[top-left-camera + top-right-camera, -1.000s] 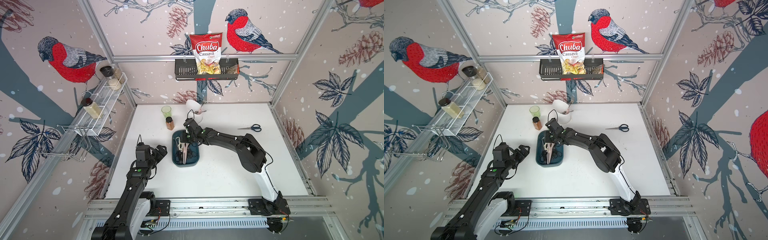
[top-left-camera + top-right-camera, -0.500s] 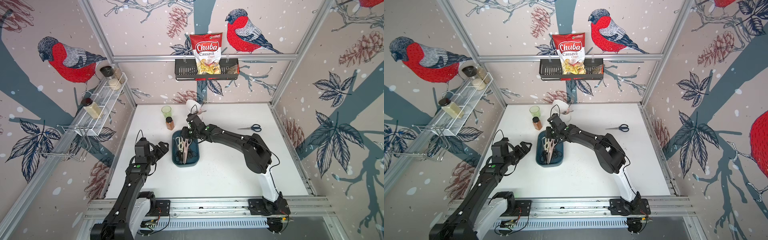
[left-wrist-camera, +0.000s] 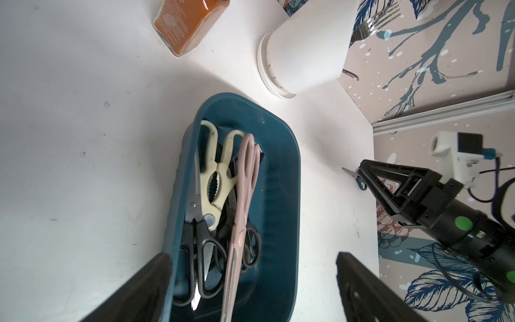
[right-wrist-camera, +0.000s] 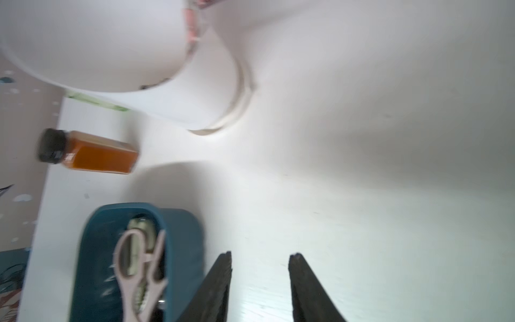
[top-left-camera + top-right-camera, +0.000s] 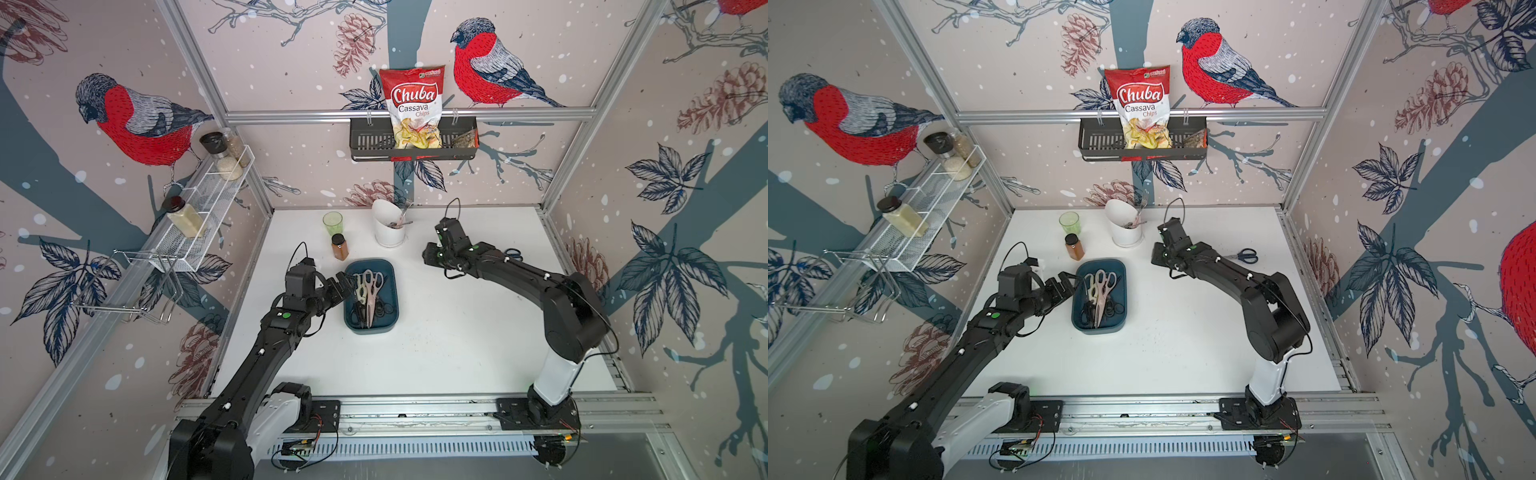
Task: Put the scissors into the storage box
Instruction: Place the scissors in the storage box, then move the scissors to the center of the board.
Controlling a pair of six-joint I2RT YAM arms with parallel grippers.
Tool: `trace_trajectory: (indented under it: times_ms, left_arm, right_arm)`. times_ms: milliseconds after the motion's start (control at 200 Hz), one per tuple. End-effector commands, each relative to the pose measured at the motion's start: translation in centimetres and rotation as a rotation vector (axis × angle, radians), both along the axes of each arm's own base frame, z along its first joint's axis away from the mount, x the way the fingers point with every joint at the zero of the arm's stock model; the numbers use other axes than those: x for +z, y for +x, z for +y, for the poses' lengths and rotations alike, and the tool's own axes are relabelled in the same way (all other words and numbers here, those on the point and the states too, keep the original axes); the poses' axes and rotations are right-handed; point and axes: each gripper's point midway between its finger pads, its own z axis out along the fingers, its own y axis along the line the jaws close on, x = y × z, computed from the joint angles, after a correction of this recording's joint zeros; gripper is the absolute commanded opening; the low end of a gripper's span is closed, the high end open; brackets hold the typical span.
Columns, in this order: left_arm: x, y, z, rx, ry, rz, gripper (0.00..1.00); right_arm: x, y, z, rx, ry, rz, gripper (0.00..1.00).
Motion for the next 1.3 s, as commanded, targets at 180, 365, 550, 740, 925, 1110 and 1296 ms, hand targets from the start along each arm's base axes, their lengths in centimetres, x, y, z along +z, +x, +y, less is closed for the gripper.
trace_trajectory:
  times_ms: [180, 365, 550, 740, 925, 1110, 1296]
  left_arm:
    - [0.0, 1.0, -4.2, -0.113, 0.074, -0.004, 0.96]
    - [-0.8, 1.3, -7.0, -0.174, 0.134, 0.012, 0.96]
    - [-1.3, 1.6, -8.1, -0.188, 0.144, 0.026, 0.95]
    - [-1.9, 1.5, -7.8, -0.176, 0.163, 0.037, 0.96]
    - [-2.5, 1.3, -7.5, -0.168, 0.173, 0.052, 0.96]
    - [-2.8, 1.1, -7.4, -0.164, 0.175, 0.060, 0.96]
    - [-3.0, 1.2, -7.4, -0.162, 0.177, 0.067, 0.96]
  right_arm:
    - [-4.5, -0.7, -15.9, -0.262, -0.065, 0.103, 0.41]
    - [-5.5, 0.6, -23.5, -0.421, -0.051, 0.118, 0.42]
    - [-6.2, 3.2, -26.9, -0.477, -0.017, 0.123, 0.43]
    - [-6.1, 5.9, -27.7, -0.461, -0.020, 0.096, 0.44]
    - [-6.1, 8.0, -27.7, -0.435, -0.032, 0.073, 0.44]
    - [-7.0, 8.8, -27.8, -0.405, -0.056, 0.068, 0.44]
    - [-7.6, 9.2, -28.0, -0.382, -0.086, 0.055, 0.45]
